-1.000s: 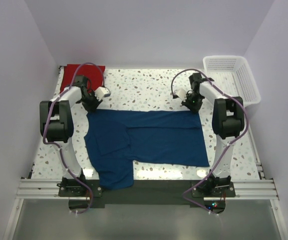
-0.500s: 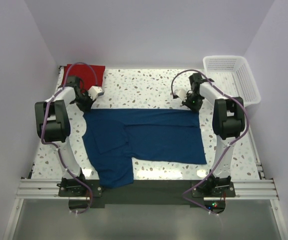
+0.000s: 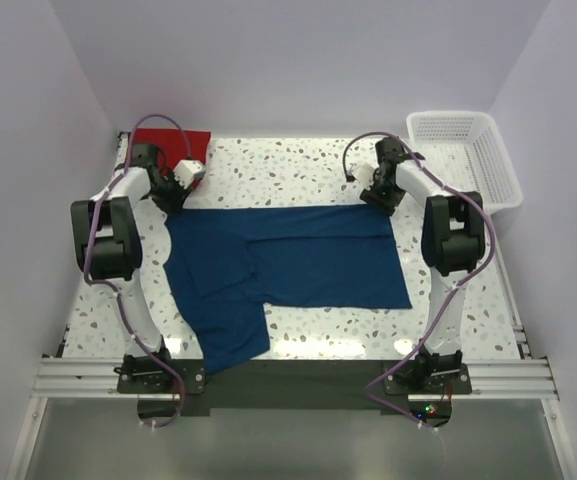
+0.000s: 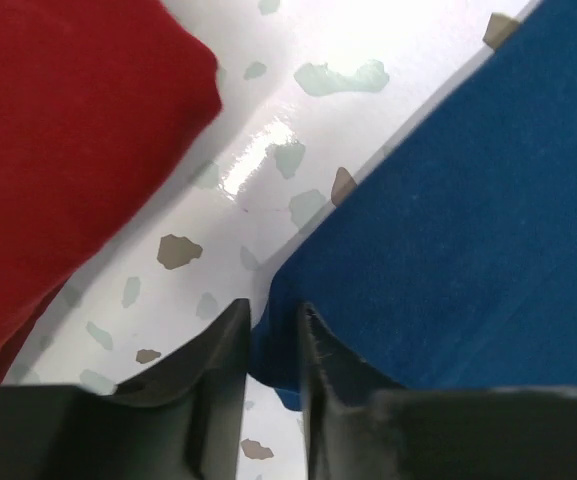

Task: Fold and stack the t-shirts
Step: Fold the tshirt

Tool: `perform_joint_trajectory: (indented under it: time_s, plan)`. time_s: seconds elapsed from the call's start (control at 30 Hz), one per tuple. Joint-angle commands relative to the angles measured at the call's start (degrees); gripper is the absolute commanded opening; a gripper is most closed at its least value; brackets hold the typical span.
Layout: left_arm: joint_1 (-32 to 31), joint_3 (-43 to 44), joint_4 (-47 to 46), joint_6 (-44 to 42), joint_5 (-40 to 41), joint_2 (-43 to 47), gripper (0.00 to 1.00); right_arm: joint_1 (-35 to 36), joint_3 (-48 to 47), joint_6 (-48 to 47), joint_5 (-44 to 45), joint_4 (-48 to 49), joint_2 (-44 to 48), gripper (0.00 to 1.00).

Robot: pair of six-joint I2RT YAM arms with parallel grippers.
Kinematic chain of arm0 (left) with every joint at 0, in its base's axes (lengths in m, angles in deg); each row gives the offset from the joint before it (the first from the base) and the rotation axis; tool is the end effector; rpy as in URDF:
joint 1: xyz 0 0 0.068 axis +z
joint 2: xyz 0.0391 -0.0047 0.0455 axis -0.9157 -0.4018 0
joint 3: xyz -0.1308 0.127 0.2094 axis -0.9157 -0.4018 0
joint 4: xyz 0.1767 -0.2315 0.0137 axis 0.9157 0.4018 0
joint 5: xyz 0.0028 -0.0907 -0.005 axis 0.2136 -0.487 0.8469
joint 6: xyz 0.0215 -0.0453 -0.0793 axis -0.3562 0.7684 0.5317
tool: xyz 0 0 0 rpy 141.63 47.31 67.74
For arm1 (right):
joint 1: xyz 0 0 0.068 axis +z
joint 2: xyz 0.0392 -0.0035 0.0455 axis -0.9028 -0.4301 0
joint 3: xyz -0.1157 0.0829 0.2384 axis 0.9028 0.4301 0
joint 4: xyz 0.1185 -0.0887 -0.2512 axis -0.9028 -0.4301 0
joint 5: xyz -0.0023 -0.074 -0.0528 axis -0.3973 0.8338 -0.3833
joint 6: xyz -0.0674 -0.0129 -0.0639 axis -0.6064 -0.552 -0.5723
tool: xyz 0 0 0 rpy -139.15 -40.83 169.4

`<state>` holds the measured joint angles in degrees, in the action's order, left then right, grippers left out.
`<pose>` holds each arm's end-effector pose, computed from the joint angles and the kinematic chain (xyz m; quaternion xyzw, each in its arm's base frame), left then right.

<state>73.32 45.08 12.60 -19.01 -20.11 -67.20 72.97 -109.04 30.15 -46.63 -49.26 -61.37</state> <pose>0.4753 0.0306 0.1149 0.3708 0.8927 -0.0525 0.2508 0.4958 0.0660 0.1171 -0.4770 0.8588 -0.1059 0.1538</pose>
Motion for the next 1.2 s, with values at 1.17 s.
perform_joint_trajectory:
  time_s: [1.17]
  plan:
    - [-29.0,-49.1,21.1,-9.7,3.2,55.8,0.55,5.5,52.8,-8.0,-7.7,-8.4,44.7,0.46]
